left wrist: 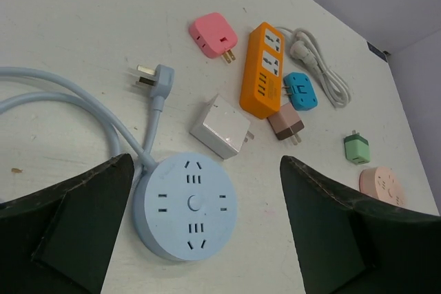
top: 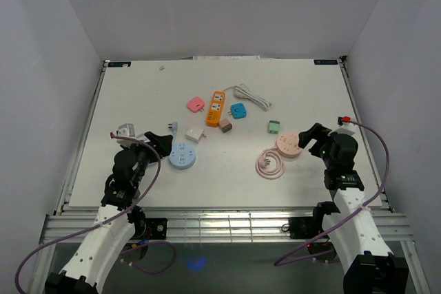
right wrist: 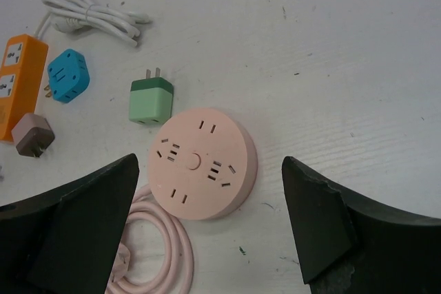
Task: Insert the plug
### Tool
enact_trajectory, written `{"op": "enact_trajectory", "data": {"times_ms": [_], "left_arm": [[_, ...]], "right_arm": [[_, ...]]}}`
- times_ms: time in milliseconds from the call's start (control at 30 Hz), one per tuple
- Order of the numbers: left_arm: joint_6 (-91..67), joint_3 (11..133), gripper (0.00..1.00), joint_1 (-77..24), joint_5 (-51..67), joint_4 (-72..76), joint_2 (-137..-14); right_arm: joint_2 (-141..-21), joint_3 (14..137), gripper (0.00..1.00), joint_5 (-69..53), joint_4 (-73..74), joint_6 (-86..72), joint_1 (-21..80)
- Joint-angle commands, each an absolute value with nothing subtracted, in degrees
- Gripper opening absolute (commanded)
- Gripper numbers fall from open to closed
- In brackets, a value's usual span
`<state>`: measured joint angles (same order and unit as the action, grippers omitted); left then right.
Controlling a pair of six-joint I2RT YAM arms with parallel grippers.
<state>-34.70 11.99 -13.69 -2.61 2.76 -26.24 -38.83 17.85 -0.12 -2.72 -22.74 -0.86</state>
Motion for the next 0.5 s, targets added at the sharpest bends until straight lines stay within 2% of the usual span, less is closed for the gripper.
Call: {"op": "enact_trajectory", "data": {"times_ms": [0,100,167,300,467], "left_arm": [[-37.0,16.0,0.98,-13.7,-6.1,-1.4,-28.6],[-37.1,16.9,0.98,-13.8,-0.7,-0.6,-30.1],[-35.6,17.7,0.98,-13.7,7.3,4.6,-32.3],[-32.2,27.3,0.98,-13.8,8.5,-3.3,-46.8],[-31.1,32.4,0.98,-14.7,8.1,-7.0,-55.5]], "right_arm": [[-37.4,18.2,0.89,0.6,-4.3,-22.9,-1.1],[-37.1,17.8,0.89,-1.5,-4.6,-22.5,-1.1],[-37.5,17.9,0.89,-3.9,-5.1,-22.0,-1.1],[-38.3,18.0,0.89,-6.1,-5.8,-21.3,-1.1],[-38.5,17.9,0.89,-8.1,-6.3,-21.3,-1.1]]}}
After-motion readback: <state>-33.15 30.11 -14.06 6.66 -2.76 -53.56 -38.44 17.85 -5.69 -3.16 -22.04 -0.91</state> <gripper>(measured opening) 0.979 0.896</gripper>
